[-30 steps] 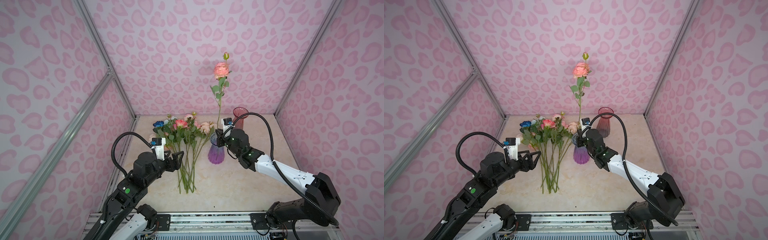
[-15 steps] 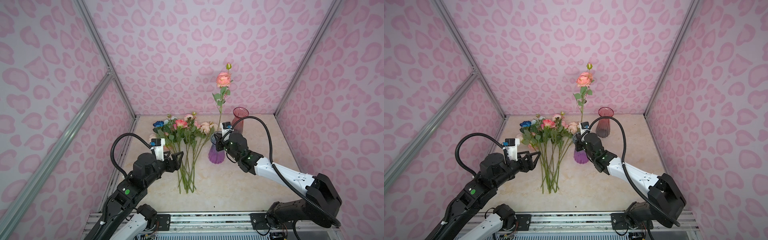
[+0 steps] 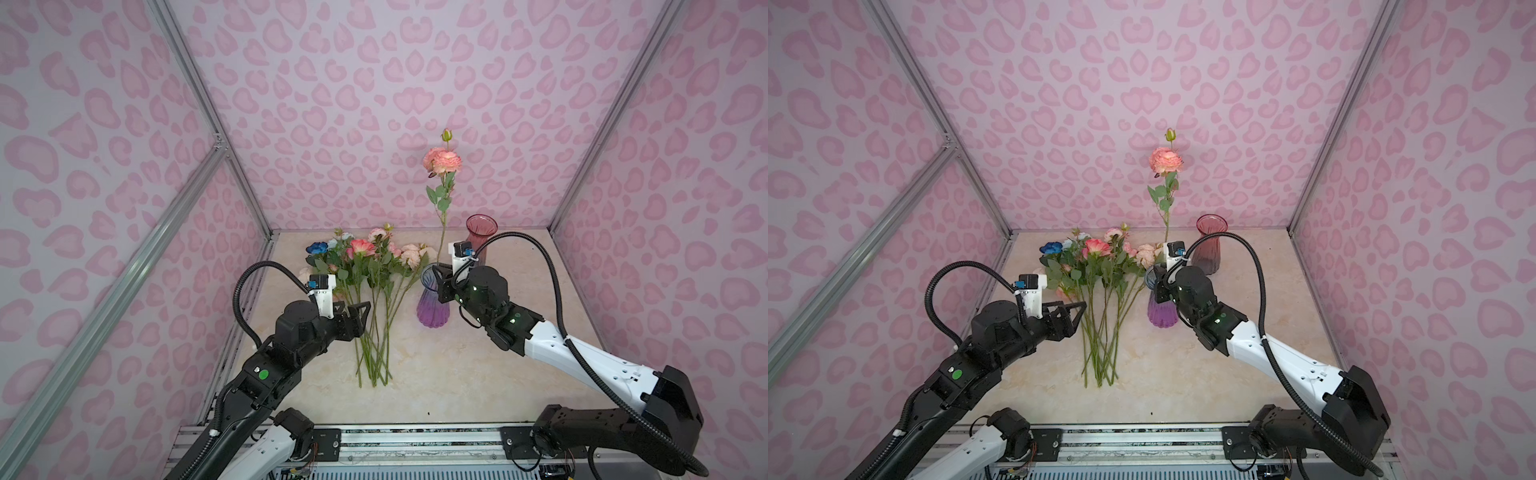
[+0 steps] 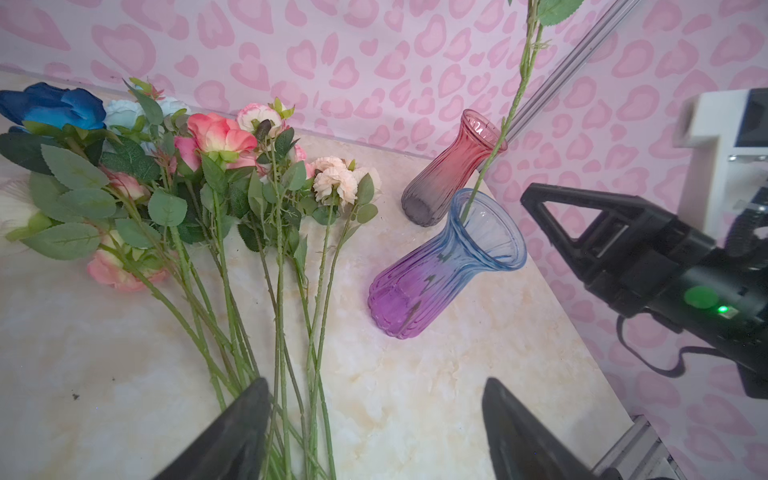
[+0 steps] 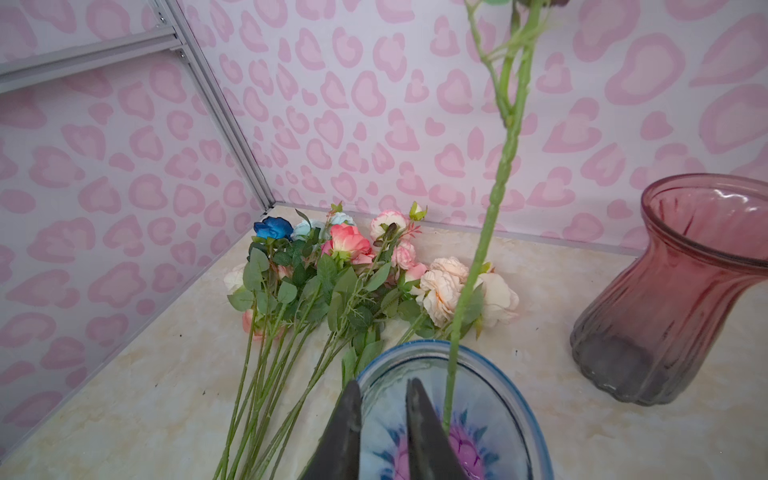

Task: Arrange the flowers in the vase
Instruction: 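Open the right gripper and draw back while the left gripper reaches the bunch, then grasp a pink two-bloom stem in the bunch with the left gripper and lift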

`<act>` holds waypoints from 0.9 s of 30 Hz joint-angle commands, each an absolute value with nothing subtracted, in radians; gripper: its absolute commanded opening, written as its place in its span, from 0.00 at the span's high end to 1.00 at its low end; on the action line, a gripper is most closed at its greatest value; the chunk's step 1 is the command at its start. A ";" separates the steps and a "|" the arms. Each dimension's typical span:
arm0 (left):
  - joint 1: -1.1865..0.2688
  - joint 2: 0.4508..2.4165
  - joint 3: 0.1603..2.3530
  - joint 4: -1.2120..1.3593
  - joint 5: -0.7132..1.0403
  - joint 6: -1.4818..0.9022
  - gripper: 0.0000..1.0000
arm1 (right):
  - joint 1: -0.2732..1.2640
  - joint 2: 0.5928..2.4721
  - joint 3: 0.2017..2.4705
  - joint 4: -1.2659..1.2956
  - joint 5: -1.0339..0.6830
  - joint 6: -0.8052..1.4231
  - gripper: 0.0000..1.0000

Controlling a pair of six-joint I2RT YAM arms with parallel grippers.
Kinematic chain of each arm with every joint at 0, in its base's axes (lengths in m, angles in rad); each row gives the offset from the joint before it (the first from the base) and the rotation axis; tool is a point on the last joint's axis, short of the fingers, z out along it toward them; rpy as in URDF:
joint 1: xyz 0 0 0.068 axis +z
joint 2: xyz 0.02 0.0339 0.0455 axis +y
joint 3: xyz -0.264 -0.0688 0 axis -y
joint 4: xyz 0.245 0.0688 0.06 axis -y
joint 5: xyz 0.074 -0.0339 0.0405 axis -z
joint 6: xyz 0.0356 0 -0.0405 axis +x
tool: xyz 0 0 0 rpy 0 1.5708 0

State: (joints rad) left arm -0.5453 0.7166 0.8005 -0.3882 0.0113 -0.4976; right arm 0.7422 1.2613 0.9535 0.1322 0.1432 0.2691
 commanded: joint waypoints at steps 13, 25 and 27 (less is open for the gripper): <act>-0.544 1.284 1.009 -0.405 -0.132 -0.462 0.50 | 0.743 0.975 0.838 -0.084 0.183 0.312 0.68; -0.537 1.912 1.442 -0.624 -0.240 -0.421 0.59 | 0.709 0.917 0.737 -0.120 0.107 0.332 0.66; -0.538 1.943 1.465 -0.642 -0.245 -0.421 0.60 | 0.697 0.900 0.723 -0.115 0.110 0.331 0.66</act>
